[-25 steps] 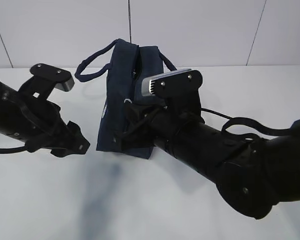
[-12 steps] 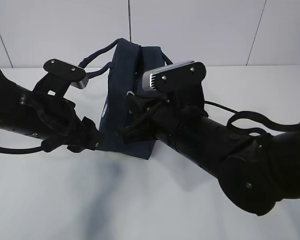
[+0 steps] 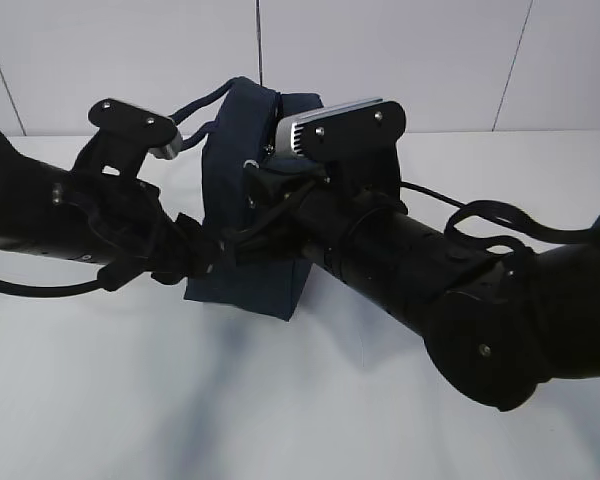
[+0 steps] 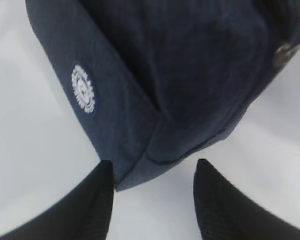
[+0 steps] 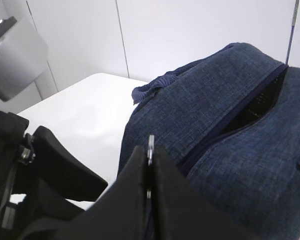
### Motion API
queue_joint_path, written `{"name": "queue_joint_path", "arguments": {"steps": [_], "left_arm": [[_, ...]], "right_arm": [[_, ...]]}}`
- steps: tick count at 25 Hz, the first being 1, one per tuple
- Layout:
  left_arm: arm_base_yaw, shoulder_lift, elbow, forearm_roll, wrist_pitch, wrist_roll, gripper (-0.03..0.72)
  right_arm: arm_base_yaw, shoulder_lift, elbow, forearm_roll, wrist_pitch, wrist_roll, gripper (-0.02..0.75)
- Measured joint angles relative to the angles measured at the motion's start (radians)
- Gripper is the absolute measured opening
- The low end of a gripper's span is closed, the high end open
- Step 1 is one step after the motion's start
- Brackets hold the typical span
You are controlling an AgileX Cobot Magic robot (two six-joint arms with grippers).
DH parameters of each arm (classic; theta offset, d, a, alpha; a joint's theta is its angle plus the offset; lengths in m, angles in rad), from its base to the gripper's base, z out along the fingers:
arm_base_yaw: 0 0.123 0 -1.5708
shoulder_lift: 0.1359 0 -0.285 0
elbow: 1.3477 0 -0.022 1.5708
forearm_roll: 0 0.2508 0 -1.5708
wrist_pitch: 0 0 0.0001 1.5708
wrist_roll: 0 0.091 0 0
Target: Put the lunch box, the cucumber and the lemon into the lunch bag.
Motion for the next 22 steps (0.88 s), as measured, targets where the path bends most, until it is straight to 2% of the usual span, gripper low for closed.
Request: {"name": "queue_joint_path", "arguments": {"steps": [4, 12, 14, 20, 22], "left_arm": [[-0.030, 0.009, 0.000, 0.000, -0.050, 0.000, 0.359], [-0.035, 0.075, 0.000, -0.002, -0.111, 0.000, 0.344], [-0.035, 0.091, 0.000, -0.002, -0.115, 0.000, 0.298], [-0.035, 0.098, 0.000, -0.021, -0.121, 0.001, 0.043], [-0.035, 0.098, 0.000, -0.032, -0.122, 0.001, 0.015]], "right_arm": [[0.000, 0.000, -0.004, 0.000, 0.000, -0.002, 0.000], [0.000, -0.030, -0.004, 0.007, 0.000, -0.010, 0.000], [0.000, -0.033, -0.004, 0.019, 0.000, -0.012, 0.000], [0.000, -0.033, -0.004, 0.042, -0.002, -0.012, 0.000], [0.000, -0.033, -0.004, 0.045, -0.004, -0.012, 0.000]]}}
